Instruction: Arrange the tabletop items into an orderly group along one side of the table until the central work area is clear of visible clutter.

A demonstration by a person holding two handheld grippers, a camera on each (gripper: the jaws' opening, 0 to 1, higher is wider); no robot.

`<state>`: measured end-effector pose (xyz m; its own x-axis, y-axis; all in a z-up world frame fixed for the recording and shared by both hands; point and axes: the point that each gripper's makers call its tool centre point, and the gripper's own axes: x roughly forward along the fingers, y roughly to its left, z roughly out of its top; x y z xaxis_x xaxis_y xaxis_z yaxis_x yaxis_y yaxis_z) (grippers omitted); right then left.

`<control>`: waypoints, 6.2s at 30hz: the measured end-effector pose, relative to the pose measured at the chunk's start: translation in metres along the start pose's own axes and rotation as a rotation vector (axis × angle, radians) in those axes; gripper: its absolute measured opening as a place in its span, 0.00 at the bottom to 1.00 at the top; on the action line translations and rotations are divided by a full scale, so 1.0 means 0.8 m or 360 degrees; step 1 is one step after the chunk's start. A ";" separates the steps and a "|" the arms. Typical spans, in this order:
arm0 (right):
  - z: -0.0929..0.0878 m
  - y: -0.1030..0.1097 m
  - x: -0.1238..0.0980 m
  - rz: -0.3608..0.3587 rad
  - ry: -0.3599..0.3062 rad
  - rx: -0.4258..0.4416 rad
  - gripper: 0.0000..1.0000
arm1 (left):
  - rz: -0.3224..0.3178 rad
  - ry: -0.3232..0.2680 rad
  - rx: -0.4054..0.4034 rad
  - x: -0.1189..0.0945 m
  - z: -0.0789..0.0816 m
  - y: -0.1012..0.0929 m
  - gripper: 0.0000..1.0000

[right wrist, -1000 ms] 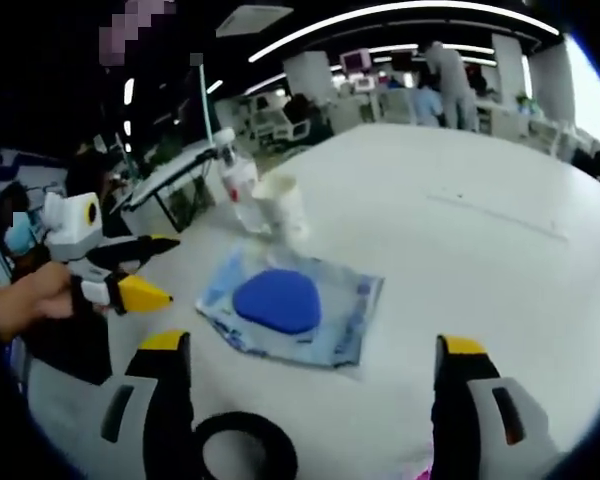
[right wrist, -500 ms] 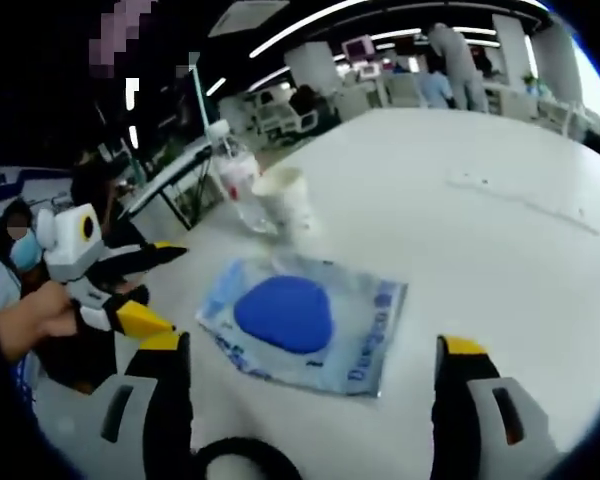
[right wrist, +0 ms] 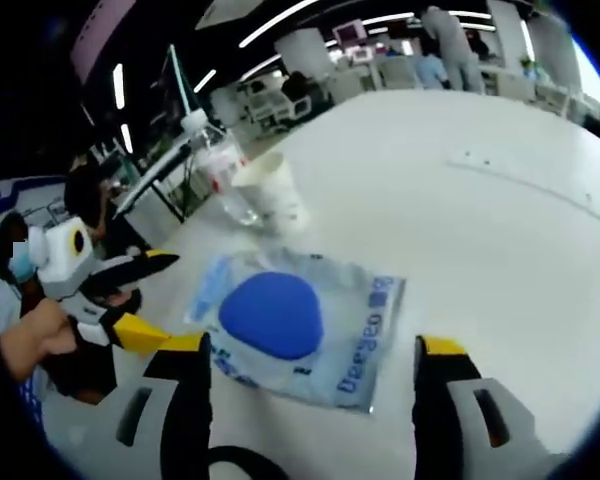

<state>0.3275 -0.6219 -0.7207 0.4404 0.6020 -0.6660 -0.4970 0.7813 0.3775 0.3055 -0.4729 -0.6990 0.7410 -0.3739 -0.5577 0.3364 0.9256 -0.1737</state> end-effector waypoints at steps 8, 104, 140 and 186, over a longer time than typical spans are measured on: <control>-0.004 -0.008 0.006 -0.0044 0.0031 0.0023 0.67 | 0.0001 0.0025 -0.0026 0.012 -0.008 0.000 0.90; 0.023 -0.126 -0.066 -0.0489 -0.0187 0.0126 0.00 | -0.0049 0.0011 0.0093 0.139 0.087 -0.060 0.01; 0.034 -0.159 -0.031 -0.0448 -0.0206 0.0218 0.00 | 0.0209 0.0180 0.0595 0.183 0.096 -0.051 0.01; 0.046 -0.173 -0.033 -0.0544 -0.0318 0.0216 0.17 | 0.0226 0.0135 0.0802 0.145 0.110 -0.074 0.17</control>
<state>0.4120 -0.7397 -0.7318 0.7059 0.3141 -0.6349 -0.2001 0.9482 0.2466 0.4228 -0.5763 -0.6824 0.7569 -0.2215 -0.6149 0.4892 0.8158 0.3083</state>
